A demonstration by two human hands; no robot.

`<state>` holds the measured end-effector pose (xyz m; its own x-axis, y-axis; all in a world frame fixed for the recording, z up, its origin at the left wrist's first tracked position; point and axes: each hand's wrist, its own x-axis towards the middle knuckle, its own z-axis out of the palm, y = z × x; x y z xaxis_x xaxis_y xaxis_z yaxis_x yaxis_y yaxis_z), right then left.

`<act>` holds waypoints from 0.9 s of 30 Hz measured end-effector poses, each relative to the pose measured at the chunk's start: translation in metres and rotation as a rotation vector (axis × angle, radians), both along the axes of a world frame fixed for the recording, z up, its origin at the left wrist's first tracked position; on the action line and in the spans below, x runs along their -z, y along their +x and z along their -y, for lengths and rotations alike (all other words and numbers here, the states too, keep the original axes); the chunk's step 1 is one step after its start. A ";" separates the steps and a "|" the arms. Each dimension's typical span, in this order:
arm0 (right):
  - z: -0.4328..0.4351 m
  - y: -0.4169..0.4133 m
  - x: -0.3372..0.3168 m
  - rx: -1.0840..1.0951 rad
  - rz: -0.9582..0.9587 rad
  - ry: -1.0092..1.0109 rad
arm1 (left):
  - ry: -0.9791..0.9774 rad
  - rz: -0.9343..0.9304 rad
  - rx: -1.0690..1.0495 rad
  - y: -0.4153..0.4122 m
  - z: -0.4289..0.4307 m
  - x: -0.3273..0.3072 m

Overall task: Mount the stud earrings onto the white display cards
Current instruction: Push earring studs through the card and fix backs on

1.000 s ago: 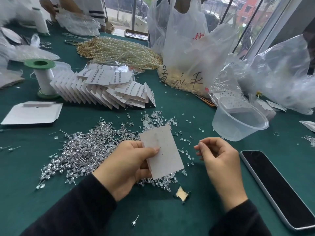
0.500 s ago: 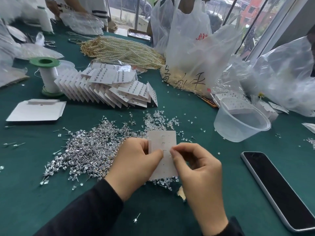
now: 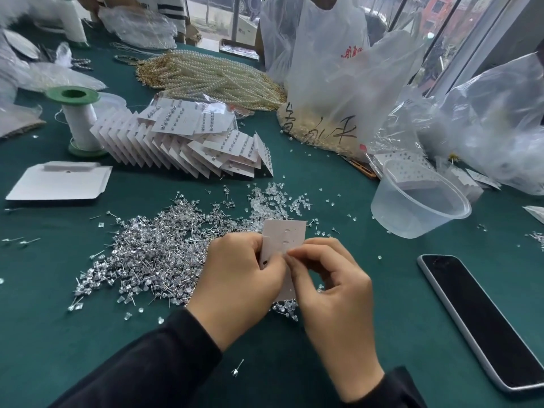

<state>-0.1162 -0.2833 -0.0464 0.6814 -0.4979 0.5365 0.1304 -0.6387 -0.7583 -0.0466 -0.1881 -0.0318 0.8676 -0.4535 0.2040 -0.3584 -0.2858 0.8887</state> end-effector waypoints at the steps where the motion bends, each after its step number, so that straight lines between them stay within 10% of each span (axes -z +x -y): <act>1: 0.000 0.000 0.001 0.004 -0.002 -0.010 | 0.008 0.020 -0.003 0.000 0.000 0.001; 27: -0.005 0.001 0.004 0.041 -0.047 -0.141 | -0.047 -0.081 0.089 0.002 0.000 0.006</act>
